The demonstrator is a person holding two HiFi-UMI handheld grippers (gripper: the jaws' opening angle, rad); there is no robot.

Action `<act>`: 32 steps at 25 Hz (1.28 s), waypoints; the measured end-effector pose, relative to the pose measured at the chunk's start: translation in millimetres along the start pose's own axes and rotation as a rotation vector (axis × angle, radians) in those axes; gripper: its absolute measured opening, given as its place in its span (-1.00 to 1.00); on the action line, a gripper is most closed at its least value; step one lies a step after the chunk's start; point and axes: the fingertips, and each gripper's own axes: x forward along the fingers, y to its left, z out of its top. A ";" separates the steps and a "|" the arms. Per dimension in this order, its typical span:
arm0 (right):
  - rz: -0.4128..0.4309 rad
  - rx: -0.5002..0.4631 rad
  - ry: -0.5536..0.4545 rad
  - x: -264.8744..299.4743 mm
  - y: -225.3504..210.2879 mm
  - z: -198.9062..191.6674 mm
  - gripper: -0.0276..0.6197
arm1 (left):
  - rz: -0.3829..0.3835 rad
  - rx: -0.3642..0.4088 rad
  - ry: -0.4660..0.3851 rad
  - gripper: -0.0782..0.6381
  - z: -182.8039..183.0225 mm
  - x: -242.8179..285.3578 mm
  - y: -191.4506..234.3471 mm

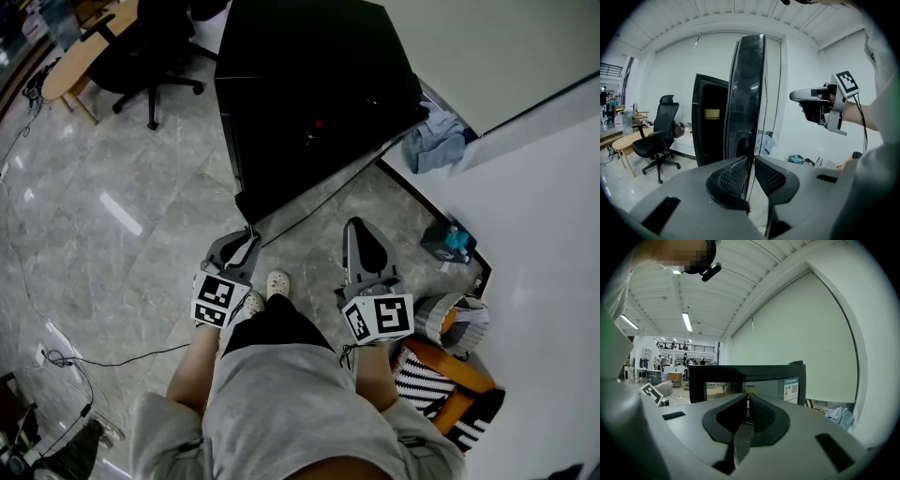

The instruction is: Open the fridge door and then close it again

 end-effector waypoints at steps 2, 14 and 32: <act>0.003 0.002 0.000 1.1 0.2 -0.3 -0.83 | 0.008 -0.001 -0.005 -0.61 1.8 0.8 3.6; 0.020 0.012 0.005 9.5 -3.9 -3.1 -0.83 | 0.043 -0.048 -0.002 -0.60 10.4 7.6 31.0; 0.056 0.003 0.015 35.7 -12.2 -1.4 -0.83 | 0.085 -0.053 -0.024 -0.57 28.4 29.3 88.7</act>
